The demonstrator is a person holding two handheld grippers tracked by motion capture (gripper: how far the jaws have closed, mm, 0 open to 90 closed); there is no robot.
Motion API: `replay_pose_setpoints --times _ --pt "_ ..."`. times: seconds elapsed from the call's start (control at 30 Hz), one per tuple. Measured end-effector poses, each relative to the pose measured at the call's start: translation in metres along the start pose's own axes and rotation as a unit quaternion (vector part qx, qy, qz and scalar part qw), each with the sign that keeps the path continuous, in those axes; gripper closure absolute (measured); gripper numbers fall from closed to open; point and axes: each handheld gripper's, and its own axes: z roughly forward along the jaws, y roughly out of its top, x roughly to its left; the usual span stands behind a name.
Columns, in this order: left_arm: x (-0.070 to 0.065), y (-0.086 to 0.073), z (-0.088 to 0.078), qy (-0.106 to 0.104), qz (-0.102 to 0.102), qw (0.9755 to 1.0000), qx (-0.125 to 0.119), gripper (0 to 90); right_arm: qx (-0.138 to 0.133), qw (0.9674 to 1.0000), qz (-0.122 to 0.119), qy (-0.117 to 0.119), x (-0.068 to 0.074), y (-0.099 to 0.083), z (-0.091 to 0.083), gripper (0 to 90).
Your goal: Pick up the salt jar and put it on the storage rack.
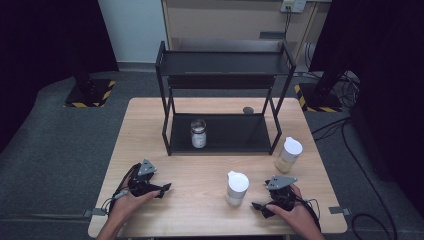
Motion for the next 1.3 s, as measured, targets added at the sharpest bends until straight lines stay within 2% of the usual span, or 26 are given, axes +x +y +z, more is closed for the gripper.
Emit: replay_pose_setpoints --times 0.17,0.5,1.3 --pt "0.0021 -0.002 0.0045 0.003 -0.001 0.9999 0.012 4.9 0.0 1.0 0.0 0.0 0.0 0.0 0.0 1.2" --pt "0.0011 -0.0038 0.007 0.005 0.003 0.9999 0.008 1.3 0.0 1.0 0.0 0.0 0.0001 0.0 0.0 1.2" --pt "0.0016 -0.0028 0.0078 0.004 0.003 0.9999 0.01 0.0 0.0 1.0 0.0 -0.002 0.0009 0.0001 0.0002 1.1"
